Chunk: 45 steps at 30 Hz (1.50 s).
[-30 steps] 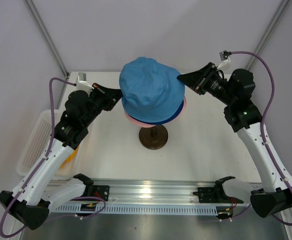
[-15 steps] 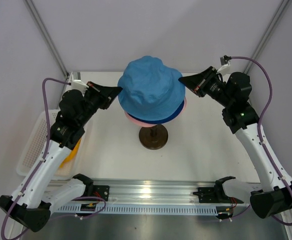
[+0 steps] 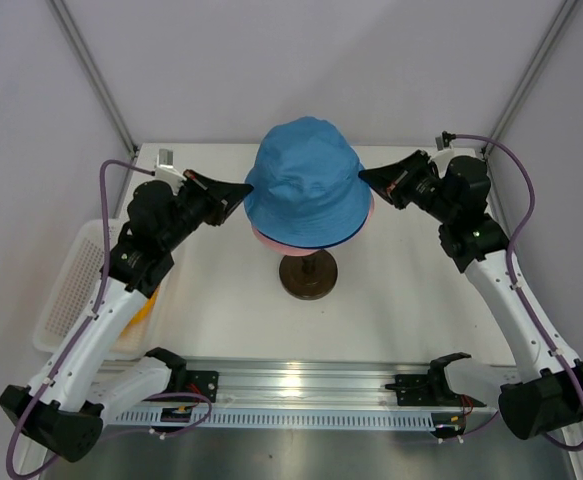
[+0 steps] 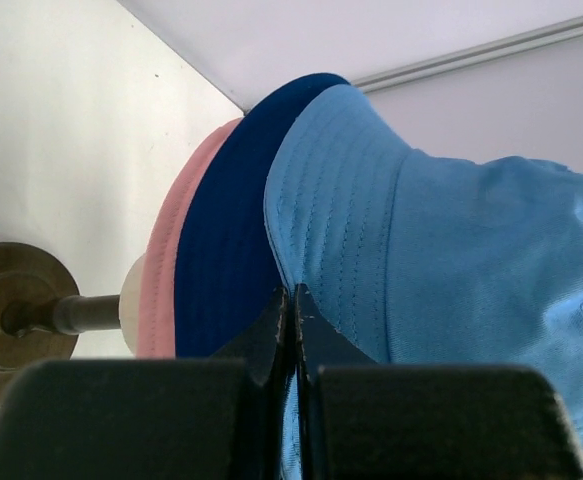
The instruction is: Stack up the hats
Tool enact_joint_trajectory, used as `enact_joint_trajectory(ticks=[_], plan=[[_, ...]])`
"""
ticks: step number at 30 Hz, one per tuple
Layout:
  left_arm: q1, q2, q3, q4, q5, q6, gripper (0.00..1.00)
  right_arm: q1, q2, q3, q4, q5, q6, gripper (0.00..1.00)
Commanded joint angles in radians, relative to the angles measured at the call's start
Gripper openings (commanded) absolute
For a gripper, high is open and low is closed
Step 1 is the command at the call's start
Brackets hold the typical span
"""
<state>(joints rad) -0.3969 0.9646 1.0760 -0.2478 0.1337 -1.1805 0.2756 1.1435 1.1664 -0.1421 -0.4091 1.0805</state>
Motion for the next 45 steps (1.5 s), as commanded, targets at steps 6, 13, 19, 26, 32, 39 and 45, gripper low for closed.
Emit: enact_joint_trajectory(ticks=[6, 13, 19, 26, 32, 39, 45], plan=[[-0.026, -0.029, -0.157, -0.050, -0.060, 0.062, 0.01, 0.008, 0.001, -0.044, -0.148, 0.108, -0.096, 0.00], [-0.131, 0.002, -0.206, -0.096, -0.221, 0.117, 0.01, 0.010, 0.004, -0.025, -0.157, 0.122, -0.137, 0.00], [-0.178, 0.063, -0.258, -0.084, -0.252, 0.122, 0.01, 0.010, 0.018, -0.022, -0.145, 0.112, -0.151, 0.00], [-0.204, 0.082, -0.301, -0.094, -0.296, 0.127, 0.01, 0.010, 0.025, -0.005, -0.129, 0.096, -0.165, 0.00], [-0.221, 0.051, -0.332, -0.096, -0.315, 0.145, 0.01, 0.013, 0.027, 0.015, -0.119, 0.084, -0.185, 0.00], [-0.229, 0.040, -0.277, -0.102, -0.290, 0.211, 0.01, 0.011, 0.035, 0.070, -0.143, 0.072, -0.252, 0.00], [-0.220, -0.001, -0.077, -0.217, -0.373, 0.337, 0.11, -0.044, 0.055, 0.203, -0.254, 0.041, -0.375, 0.27]])
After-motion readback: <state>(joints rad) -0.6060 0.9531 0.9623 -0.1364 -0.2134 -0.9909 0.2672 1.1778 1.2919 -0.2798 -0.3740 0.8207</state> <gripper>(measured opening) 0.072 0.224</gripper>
